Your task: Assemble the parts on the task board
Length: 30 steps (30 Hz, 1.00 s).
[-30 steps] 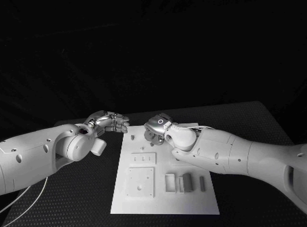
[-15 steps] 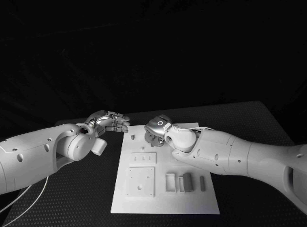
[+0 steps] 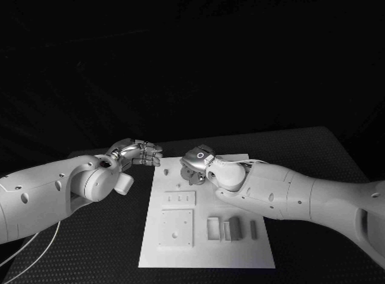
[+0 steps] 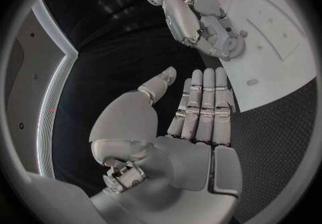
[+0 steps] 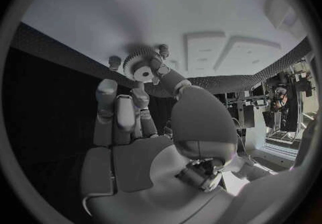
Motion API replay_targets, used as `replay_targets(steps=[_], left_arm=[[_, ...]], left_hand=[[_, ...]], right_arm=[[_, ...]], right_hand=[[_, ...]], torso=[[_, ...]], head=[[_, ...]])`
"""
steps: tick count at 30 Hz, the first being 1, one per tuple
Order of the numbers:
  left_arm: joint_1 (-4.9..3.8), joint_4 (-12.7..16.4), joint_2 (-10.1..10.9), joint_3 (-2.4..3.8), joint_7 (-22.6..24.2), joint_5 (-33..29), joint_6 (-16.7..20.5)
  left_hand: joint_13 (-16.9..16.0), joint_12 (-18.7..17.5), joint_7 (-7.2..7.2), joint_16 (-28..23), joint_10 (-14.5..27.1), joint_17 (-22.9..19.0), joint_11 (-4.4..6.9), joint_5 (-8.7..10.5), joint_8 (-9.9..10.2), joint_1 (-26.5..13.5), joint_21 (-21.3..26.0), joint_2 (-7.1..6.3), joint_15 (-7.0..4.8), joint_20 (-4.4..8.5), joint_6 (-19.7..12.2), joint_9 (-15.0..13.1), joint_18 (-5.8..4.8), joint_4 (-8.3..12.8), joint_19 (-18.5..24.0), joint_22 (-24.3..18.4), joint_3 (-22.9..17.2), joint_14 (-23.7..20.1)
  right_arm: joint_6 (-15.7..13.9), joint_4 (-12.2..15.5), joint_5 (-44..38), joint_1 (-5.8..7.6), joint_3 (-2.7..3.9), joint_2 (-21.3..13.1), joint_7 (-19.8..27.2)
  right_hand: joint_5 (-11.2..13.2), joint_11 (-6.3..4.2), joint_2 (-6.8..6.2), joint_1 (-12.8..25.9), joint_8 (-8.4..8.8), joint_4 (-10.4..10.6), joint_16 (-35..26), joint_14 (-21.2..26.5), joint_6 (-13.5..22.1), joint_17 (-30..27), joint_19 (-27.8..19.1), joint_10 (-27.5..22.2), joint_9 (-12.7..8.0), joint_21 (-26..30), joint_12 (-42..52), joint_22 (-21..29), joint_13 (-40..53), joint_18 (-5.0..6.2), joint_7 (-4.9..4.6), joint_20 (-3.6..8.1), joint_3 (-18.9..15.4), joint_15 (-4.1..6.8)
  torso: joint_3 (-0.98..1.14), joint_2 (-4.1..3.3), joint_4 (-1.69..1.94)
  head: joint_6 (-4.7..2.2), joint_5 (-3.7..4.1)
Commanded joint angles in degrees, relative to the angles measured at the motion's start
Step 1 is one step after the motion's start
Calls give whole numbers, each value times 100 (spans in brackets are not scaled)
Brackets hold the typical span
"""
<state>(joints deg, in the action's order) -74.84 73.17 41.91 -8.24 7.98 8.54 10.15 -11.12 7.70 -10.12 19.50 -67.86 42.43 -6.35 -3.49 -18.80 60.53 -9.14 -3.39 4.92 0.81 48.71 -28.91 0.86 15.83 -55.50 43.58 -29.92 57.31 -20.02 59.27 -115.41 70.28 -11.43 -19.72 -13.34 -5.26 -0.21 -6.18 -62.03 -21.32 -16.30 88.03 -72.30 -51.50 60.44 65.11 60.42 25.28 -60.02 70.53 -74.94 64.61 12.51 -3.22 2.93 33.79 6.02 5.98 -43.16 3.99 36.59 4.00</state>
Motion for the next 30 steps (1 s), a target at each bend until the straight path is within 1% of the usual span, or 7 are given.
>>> replay_targets(steps=[1, 12, 17, 24, 30], left_arm=[[-2, 1, -17, 4, 57, 15, -76], [-2, -12, -27, 4, 58, 15, -78], [-2, -18, -36, 4, 60, 15, -79], [-2, -17, -34, 4, 56, 15, -74], [-2, -20, -44, 4, 56, 15, -73]], left_hand=[[-7, -24, -23, -31, 13, 10, -17, 23, 37, -41, 27, -17, 29, -28, -36, -6, 98, -4, 10, 9, 24, 22], [-10, -26, -23, -37, 12, 15, -17, 23, 38, -40, 29, -17, 29, -28, -37, -8, 99, -3, 10, 11, 24, 23], [-11, -28, -23, -39, 12, 17, -17, 23, 38, -40, 30, -16, 29, -28, -37, -9, 99, -3, 10, 12, 24, 24], [-12, -29, -23, -42, 13, 20, -18, 22, 39, -40, 32, -16, 29, -28, -37, -10, 99, -3, 10, 13, 24, 23], [-13, -31, -23, -45, 13, 22, -18, 22, 39, -39, 33, -17, 30, -28, -38, -11, 99, -2, 10, 14, 24, 24]], right_arm=[[23, -29, -34, -1, -3, 6, 25], [-78, -43, -34, 0, -2, 37, 20], [-58, -53, -33, 5, -1, 63, 26], [-29, -66, -18, 10, -1, 97, 35], [0, -125, -17, 23, -1, 147, 20]], right_hand=[[-20, -1, 4, -31, -3, -10, -18, -17, -571, -5, 19, 1, 8, -5, -25, -70, -6, 249, -281, 17, 39, 1], [-21, 6, -12, -42, 19, -16, -23, -17, -543, -10, 20, 4, 3, 3, -28, -71, -10, 249, -290, 20, 49, -3], [-21, 9, -12, -44, 25, -16, -24, -14, -536, -16, 21, 5, 2, 4, -28, -71, -11, 249, -292, 21, 51, -5], [-20, 12, -14, -48, 32, -16, -26, -12, -527, -22, 21, 7, 1, 7, -29, -71, -12, 249, -296, 21, 53, -7], [-20, 18, -19, -49, 45, -16, -30, -1, -511, -38, 20, 7, -2, 11, -30, -71, -14, 249, -302, 21, 55, -12]], torso=[[-1, 0, 341], [0, -2, 340], [-2, 0, 341], [0, -2, 338], [-1, -1, 340]], head=[[-4, -1], [-7, -1], [-3, -11], [2, -18], [0, -17]])
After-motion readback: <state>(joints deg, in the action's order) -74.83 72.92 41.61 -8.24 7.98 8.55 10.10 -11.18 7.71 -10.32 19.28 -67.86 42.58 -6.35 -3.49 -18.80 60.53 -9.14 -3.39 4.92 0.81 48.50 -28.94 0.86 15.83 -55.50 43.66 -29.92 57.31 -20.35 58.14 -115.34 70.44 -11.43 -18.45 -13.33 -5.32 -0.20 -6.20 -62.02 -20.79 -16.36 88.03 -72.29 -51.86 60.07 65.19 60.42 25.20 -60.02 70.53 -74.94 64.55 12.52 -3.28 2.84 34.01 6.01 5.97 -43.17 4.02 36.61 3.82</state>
